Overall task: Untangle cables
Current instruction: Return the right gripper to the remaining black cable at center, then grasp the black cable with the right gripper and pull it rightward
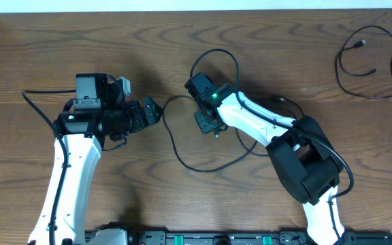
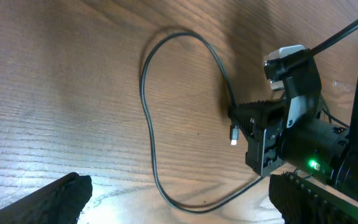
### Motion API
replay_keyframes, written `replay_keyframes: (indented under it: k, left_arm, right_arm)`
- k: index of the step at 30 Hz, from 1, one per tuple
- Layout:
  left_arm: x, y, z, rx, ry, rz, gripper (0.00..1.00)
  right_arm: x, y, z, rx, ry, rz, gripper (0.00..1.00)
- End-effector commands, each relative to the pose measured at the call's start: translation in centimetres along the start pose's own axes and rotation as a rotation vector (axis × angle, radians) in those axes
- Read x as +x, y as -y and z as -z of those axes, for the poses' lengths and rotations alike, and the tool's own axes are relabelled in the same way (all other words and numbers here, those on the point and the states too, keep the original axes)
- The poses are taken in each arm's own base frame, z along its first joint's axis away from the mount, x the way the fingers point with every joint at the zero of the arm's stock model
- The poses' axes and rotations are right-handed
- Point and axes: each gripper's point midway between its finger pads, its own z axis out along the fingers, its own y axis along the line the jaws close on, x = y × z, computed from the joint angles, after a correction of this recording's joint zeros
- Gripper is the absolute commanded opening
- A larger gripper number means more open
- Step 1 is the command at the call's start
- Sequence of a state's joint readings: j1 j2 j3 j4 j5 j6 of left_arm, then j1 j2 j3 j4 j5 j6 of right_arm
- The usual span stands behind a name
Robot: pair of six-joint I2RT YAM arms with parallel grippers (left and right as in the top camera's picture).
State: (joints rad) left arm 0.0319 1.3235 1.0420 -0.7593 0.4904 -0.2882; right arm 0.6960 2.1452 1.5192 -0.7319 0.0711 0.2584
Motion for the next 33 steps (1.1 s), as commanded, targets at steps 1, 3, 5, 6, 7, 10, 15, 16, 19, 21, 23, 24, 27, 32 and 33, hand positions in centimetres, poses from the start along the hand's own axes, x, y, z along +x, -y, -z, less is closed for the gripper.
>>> replay_keyframes:
  k: [1,3,5,6,7,10,15,16,19,21,23,24,27,32,33]
  left_arm:
    - [-0.2,0.0,0.4,-0.005,0.017,-0.005,0.97]
    - [-0.2,0.0,0.4,-0.005,0.017,-0.005,0.97]
    - [-0.2,0.0,0.4,-0.005,0.017,-0.005,0.97]
    - [-0.2,0.0,0.4,-0.005,0.017,-0.005,0.97]
    - [-0.2,0.0,0.4,-0.005,0.017,-0.005,0.97]
    - [-0.2,0.0,0.4,-0.005,0.017,-0.005,0.97]
    - [-0.2,0.0,0.4,-0.005,0.017,-0.005,0.97]
    - [-0.2,0.0,0.4,-0.005,0.017,-0.005,0.97]
    - [-0.2,0.0,0.4,-0.005,0.017,-0.005,0.97]
    - [-0.2,0.0,0.4,-0.005,0.017,-0.005,0.97]
    - [-0.2,0.0,0.4,-0.005,0.017,-0.005,0.97]
    - [-0.2,0.0,0.4,-0.005,0.017,-0.005,0.97]
    - [-0.2,0.0,0.4,-0.005,0.017,-0.005,0.97]
    - [-0.2,0.0,0.4,-0.005,0.017,-0.005,0.97]
    - [-0.2,0.0,0.4,-0.005,0.017,-0.005,0.97]
  right_arm:
    - [1.1,0.4,-1.5,0.005,-0.056,0.033,0.01]
    - [-0.1,1.1,0.4,0.014,-0.022,0.017,0.01]
    - [-1.7,1.7,3.3,0.007,0.034,-0.002,0.01]
    - [-2.4,2.1,5.0,0.002,0.065,-0.017,0.01]
    - [-3.2,2.5,6.9,-0.004,0.103,-0.035,0.01]
    - [-4.4,4.2,12.6,-0.01,0.214,-0.075,0.01]
    - [-2.7,9.6,21.0,0.037,0.317,-0.196,0.01]
    - [-2.0,10.6,22.1,0.044,0.319,-0.229,0.01]
    - [0.8,13.3,24.0,0.072,0.284,-0.331,0.01]
    - [2.9,15.1,24.3,0.107,0.226,-0.385,0.01]
    - [4.7,16.4,23.9,0.142,0.16,-0.424,0.01]
    - [5.5,16.9,23.4,0.152,0.128,-0.441,0.01]
    - [7.3,17.6,21.6,0.166,0.055,-0.495,0.01]
    - [10.3,17.4,17.6,0.185,-0.053,-0.58,0.01]
    - [10.8,17.3,16.8,0.187,-0.064,-0.593,0.01]
